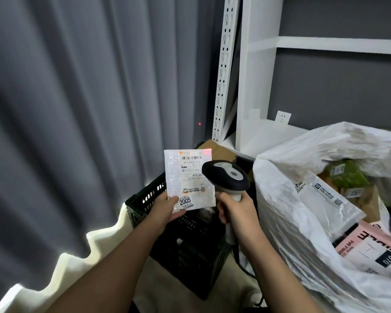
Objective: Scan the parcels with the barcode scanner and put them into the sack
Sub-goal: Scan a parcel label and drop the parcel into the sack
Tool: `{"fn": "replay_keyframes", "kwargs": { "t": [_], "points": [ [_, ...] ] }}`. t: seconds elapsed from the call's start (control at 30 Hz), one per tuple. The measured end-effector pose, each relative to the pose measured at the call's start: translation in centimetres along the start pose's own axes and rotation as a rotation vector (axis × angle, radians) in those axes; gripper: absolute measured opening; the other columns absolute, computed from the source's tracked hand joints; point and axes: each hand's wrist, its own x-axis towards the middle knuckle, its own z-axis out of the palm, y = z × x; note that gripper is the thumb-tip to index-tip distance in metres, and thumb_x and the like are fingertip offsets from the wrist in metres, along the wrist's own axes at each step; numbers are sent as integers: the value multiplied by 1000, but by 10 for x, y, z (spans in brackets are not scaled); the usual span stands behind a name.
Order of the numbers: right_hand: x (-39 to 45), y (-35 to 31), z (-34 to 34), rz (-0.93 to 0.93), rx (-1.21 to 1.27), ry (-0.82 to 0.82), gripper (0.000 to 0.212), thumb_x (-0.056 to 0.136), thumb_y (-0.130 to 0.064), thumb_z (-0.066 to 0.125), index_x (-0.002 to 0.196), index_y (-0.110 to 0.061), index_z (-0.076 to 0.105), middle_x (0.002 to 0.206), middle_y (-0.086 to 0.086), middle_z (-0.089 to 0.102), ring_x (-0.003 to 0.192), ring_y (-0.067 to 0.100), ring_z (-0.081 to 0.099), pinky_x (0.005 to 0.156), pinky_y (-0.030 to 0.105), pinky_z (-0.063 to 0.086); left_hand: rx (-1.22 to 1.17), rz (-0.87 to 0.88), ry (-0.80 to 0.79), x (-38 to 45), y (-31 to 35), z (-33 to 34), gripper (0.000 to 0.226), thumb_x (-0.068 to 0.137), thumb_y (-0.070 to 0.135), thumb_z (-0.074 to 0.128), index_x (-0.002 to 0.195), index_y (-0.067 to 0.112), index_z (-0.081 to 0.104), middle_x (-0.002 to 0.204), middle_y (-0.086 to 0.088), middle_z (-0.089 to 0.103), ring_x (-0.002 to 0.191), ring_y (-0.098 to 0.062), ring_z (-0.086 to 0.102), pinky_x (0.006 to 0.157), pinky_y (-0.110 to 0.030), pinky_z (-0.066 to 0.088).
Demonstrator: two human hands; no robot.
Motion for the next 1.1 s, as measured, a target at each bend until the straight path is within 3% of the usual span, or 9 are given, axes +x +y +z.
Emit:
{"fn": "replay_keyframes", "kwargs": {
  "t": [0.27, 0.73, 1.1],
  "points": [
    [-5, 7, 3, 7, -44, -6, 9, 88, -4, 61, 85, -5, 52, 51, 3, 47, 38, 12, 38, 43, 22, 33, -20, 3, 11, 4, -1, -5, 27, 97, 4, 49, 124, 6, 55, 108, -8, 63, 98, -22, 64, 77, -35, 58],
    [-10, 11, 13, 22, -9, -25, 9, 88, -5, 61, 84, -6, 53, 52, 2, 48, 40, 12, 38, 44, 22, 34, -42, -7, 26, 3, 0, -4, 26, 97, 4, 49, 122, 7, 55, 115, -12, 62, 100, -25, 64, 75, -34, 59],
    [-8, 9, 16, 2, -19, -31, 11, 88, -5, 60, 81, -4, 51, 52, 4, 48, 40, 13, 38, 43, 22, 34, -47, 14, 1, -2, 1, -3, 22, 97, 4, 48, 117, 8, 56, 110, -11, 65, 97, -22, 64, 75, -32, 58]
  ]
}}
